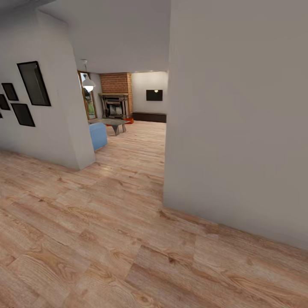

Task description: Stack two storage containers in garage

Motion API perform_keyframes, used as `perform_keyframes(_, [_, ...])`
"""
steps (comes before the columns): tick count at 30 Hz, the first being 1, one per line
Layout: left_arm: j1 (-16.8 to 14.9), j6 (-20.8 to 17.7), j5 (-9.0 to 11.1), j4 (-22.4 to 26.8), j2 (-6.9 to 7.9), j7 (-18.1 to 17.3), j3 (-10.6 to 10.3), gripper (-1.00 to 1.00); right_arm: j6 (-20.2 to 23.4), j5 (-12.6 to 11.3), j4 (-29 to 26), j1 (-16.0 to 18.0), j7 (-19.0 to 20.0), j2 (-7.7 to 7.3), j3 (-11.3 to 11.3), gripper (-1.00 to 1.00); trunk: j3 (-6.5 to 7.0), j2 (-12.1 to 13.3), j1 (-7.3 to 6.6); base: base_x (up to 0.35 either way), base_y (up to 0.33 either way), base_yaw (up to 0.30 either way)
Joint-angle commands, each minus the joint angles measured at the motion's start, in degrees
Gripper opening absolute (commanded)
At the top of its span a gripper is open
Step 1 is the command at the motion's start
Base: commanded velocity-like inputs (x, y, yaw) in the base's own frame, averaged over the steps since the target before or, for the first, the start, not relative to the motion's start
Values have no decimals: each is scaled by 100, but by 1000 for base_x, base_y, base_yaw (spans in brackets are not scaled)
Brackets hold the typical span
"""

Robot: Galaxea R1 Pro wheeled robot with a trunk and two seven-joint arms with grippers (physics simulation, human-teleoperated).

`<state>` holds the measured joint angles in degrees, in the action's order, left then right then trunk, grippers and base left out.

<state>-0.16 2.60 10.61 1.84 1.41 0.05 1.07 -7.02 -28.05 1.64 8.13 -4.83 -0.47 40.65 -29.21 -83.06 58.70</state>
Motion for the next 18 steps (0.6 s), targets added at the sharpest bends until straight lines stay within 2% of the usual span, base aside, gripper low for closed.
perform_keyframes(1, [-2,12,28,0,0,2,7,100,-28,-48,15,4,-1,3,48,100,-5,-2,3,321,0,270])
perform_keyframes(18, [-2,12,28,0,0,2,7,100,-28,-48,12,4,-1,3,48,100,-5,-2,3,321,0,270])
